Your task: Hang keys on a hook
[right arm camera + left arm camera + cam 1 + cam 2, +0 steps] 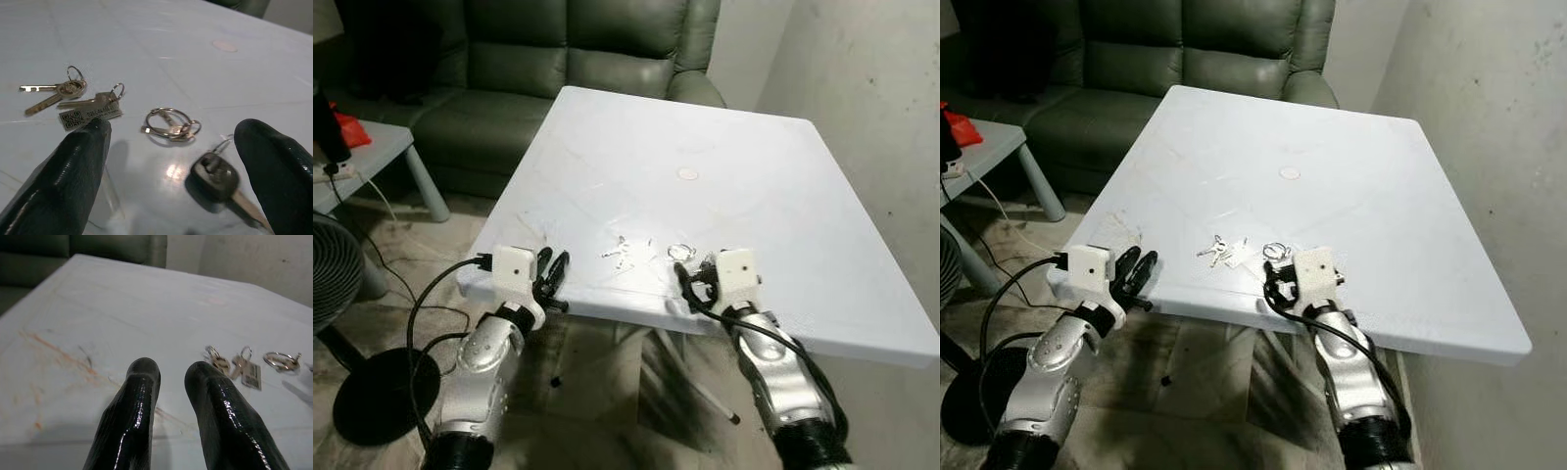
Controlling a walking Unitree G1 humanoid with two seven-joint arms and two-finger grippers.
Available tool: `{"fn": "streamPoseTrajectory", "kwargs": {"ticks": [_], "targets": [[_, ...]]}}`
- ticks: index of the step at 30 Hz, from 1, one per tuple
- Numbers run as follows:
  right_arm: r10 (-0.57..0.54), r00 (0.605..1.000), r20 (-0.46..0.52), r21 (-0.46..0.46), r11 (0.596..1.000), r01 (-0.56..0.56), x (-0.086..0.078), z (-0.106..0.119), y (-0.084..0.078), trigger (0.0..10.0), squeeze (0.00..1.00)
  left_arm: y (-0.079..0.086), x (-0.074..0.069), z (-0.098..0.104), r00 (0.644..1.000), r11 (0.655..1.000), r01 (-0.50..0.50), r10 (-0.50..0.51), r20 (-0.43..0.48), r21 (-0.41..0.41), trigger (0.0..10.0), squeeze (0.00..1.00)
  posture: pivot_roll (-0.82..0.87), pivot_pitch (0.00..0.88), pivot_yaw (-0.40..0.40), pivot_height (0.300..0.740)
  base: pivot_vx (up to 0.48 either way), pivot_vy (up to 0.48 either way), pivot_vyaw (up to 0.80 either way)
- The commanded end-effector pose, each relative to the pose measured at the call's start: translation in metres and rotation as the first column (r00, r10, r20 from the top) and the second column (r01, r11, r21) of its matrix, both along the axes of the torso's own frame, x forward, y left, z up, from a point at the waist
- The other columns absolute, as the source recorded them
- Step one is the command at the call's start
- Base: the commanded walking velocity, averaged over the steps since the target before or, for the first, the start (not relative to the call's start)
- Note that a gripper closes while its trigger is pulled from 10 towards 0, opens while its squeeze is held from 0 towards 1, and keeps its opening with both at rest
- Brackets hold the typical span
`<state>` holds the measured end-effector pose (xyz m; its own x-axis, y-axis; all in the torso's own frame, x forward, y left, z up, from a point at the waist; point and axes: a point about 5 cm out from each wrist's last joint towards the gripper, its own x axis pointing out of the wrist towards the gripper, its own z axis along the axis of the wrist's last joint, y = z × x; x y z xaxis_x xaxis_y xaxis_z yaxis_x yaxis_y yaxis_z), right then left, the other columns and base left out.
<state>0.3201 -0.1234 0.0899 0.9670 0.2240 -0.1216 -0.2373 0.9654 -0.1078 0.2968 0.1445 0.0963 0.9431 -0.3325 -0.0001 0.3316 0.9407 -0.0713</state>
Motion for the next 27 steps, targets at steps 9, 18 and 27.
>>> {"fn": "streamPoseTrajectory", "kwargs": {"ticks": [9, 18, 27], "targets": [[-0.12, 0.993, 0.0, 0.093, 0.989, 0.119, 0.016, 0.015, 0.014, 10.0, 0.0, -0.022, -0.014, 0.006, 0.993, 0.993, 0.12, -0.12, -0.009, 0.019, 10.0, 0.0, 0.0, 0.133, -0.087, 0.74, 0.0, 0.0, 0.0], [-0.247, 0.968, 0.038, 0.14, 0.961, 0.239, 0.021, 0.024, -0.001, 10.0, 0.0, -0.052, -0.032, 0.008, 0.954, 0.953, 0.299, -0.299, -0.011, 0.051, 10.0, 0.0, 0.0, 0.15, -0.071, 0.74, 0.0, 0.0, 0.0], [-0.307, 0.951, 0.03, 0.167, 0.94, 0.299, 0.021, 0.024, -0.011, 9.1, 0.0, -0.057, -0.035, 0.01, 0.946, 0.944, 0.324, -0.324, -0.016, 0.056, 10.0, 0.0, -0.01, 0.151, -0.062, 0.74, 0.0, 0.0, 0.0]]}}
